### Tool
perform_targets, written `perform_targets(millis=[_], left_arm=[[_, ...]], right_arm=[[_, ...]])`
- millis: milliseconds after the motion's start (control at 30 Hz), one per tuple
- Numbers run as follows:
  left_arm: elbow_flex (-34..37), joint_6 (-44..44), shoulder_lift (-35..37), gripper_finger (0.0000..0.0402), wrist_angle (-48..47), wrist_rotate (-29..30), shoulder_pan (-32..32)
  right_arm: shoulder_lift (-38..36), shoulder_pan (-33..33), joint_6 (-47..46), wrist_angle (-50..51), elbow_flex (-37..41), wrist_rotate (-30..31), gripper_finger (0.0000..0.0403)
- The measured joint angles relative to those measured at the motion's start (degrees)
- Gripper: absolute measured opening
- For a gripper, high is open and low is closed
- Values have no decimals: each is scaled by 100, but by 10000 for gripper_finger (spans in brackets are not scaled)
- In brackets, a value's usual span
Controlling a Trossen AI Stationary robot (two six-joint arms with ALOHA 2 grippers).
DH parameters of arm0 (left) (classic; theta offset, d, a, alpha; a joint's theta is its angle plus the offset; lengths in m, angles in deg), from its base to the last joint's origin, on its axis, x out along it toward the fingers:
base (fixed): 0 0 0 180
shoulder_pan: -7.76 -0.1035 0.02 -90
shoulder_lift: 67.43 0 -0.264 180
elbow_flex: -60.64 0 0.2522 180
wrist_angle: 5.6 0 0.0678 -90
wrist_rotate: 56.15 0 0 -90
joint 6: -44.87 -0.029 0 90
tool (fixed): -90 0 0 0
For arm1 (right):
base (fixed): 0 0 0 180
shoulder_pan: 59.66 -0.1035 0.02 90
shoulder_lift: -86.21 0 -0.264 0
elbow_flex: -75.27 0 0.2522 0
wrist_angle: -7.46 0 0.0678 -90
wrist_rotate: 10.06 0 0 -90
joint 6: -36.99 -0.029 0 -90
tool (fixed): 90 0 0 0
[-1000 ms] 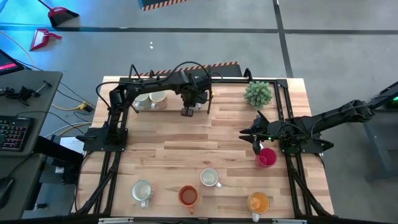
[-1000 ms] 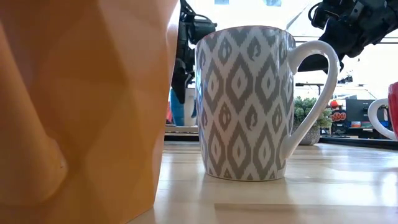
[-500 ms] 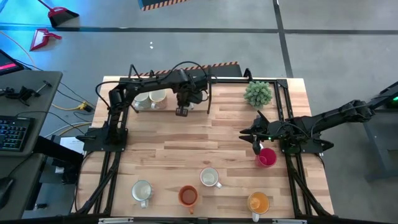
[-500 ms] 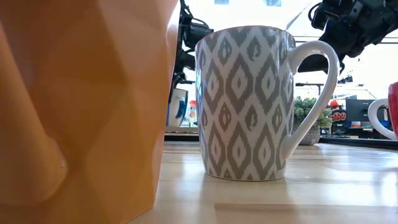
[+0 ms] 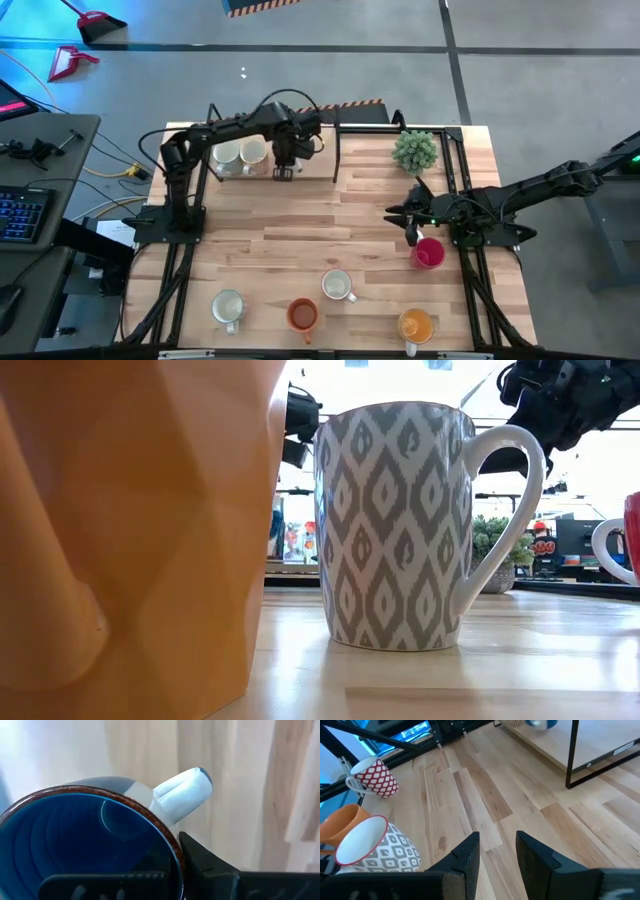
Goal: Place coffee mugs
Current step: Adjust the blue mug on the shelf
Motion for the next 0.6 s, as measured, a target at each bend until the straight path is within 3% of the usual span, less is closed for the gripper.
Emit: perform_targets(millis=[233, 600], left_arm=[[634, -223, 256, 4, 318, 16, 114], [699, -359, 290, 4, 352, 47, 54]], right_arm=[[0, 2, 23, -70, 0, 107, 108], [0, 2, 10, -160, 0, 125, 108]])
